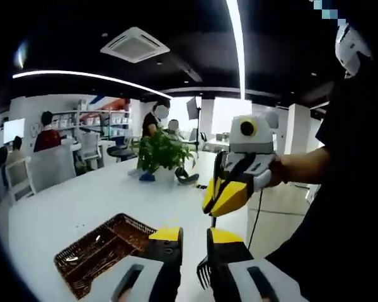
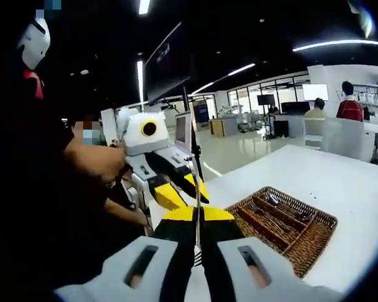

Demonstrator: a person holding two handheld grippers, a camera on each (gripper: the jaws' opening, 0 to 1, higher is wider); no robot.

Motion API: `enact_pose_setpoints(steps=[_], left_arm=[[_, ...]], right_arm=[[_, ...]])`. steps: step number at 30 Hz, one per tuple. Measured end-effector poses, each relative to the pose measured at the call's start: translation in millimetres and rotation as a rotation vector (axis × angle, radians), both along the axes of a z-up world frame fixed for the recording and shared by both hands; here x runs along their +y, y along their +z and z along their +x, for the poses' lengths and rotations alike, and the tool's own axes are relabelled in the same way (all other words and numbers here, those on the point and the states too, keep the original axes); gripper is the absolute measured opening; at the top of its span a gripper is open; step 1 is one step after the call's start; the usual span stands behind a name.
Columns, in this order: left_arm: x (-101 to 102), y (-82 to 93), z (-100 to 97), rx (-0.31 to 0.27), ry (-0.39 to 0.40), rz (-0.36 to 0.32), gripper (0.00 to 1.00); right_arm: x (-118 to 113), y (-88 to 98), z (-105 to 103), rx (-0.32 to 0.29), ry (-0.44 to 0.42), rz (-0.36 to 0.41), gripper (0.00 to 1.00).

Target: Arrange the knives, forks, and spoons in their matching storage slots by inserting each utensil handle-first until every utensil is classified and aligned in the correct compartment

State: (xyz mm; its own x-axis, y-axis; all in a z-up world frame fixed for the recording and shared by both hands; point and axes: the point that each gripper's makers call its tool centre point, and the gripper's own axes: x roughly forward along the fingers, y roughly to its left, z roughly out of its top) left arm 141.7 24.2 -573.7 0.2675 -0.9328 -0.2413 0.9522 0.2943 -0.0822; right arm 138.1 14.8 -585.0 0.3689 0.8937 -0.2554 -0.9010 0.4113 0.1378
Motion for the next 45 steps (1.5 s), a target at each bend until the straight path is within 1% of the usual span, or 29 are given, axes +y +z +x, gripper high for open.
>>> enact_pose_setpoints(steps=[2,3,5,6,8,9,10,11,12,13,14,15,16,18,21,23,25,27,32,35,37,40,43,44,45], left_arm=[[-3.0,7.3,-1.3,-0.019,-0.020,-0.016,0.17],[-7.5,10.1,-4.8,-0.047,-0.048,-0.010,0.19],[-12.8,8.6,-7.5,-0.038,-0.060,0.005,0.21],[-15.6,7.6,-9.8,-0.022,-0.070,0.006,0.21],[-22.5,8.3,-11.1,-0.004,-0.083,-0.015,0.20],[-24.5,8.4,-10.3,-0.001,-0.075,-0.019,0.18],[-25.3,9.1,-6.5,-0.031,-0.057,-0.025,0.15],[-28.0,9.5,-10.0,-0.038,-0.081,-0.027,0.12],[-28.4,8.6,-9.9,-0.026,-0.075,-0.028,0.10],[-29.4,8.0,-12.1,-0.018,-0.084,-0.029,0.08],[-30.1,7.6,-14.3,-0.014,-0.094,-0.030,0.06],[-31.2,7.4,-16.4,-0.053,-0.108,-0.026,0.06],[-31.1,8.2,-15.2,-0.091,-0.110,-0.023,0.05],[-28.8,7.1,-16.4,-0.056,-0.112,-0.027,0.03],[-25.1,9.6,-14.8,-0.055,-0.111,-0.034,0.00],[-23.7,11.1,-13.3,-0.057,-0.108,-0.042,0.00],[-22.9,10.8,-11.7,-0.068,-0.102,-0.042,0.00],[-20.9,11.4,-10.5,-0.064,-0.098,-0.050,0.00],[-14.5,22.0,-4.2,-0.053,-0.068,-0.102,0.00],[-14.4,31.1,-7.4,-0.053,-0.065,-0.130,0.00],[-15.1,36.2,-9.9,-0.050,-0.069,-0.145,0.00],[-16.4,36.9,-11.2,-0.053,-0.072,-0.144,0.00],[-15.5,36.2,-10.0,-0.051,-0.067,-0.140,0.00],[-14.0,35.5,-9.3,-0.047,-0.066,-0.139,0.00],[-12.8,34.8,-8.7,-0.046,-0.065,-0.136,0.00]], right_arm=[[1.9,-5.1,-0.8,-0.006,0.009,-0.027,0.00],[3.0,-6.2,-1.6,-0.002,0.015,-0.029,0.00],[5.9,-6.9,-4.5,0.008,0.030,-0.024,0.00],[9.4,-7.8,-6.7,0.008,0.041,-0.027,0.00],[13.2,-11.7,-10.1,0.005,0.060,-0.045,0.00],[13.9,-13.3,-11.0,0.004,0.064,-0.053,0.00],[14.8,-14.9,-11.9,0.004,0.069,-0.058,0.00],[13.8,-15.6,-11.0,0.007,0.061,-0.060,0.00],[13.9,-15.9,-12.3,0.021,0.068,-0.053,0.00],[13.1,-15.6,-12.1,0.013,0.070,-0.051,0.00],[13.2,-15.6,-12.9,0.025,0.075,-0.044,0.00],[13.1,-15.9,-14.5,0.037,0.085,-0.035,0.00],[12.7,-15.8,-14.0,0.033,0.083,-0.034,0.00],[13.5,-15.5,-14.6,0.027,0.087,-0.030,0.00],[13.9,-12.8,-14.3,0.034,0.085,-0.004,0.02],[14.7,-10.3,-12.8,-0.002,0.085,0.018,0.02],[15.5,-11.2,-12.2,-0.018,0.075,0.018,0.02],[16.4,-13.1,-12.3,-0.002,0.077,0.020,0.02],[16.1,-27.2,-10.0,0.012,0.067,-0.014,0.03],[15.2,-38.6,-9.5,0.030,0.063,-0.035,0.06],[15.4,-41.3,-10.0,0.028,0.064,-0.041,0.07],[17.4,-41.0,-10.7,0.018,0.065,-0.040,0.05],[17.6,-41.9,-11.3,0.028,0.067,-0.042,0.01],[17.4,-42.7,-12.2,0.024,0.071,-0.057,0.01],[15.7,-43.7,-10.7,0.002,0.065,-0.078,0.01]])
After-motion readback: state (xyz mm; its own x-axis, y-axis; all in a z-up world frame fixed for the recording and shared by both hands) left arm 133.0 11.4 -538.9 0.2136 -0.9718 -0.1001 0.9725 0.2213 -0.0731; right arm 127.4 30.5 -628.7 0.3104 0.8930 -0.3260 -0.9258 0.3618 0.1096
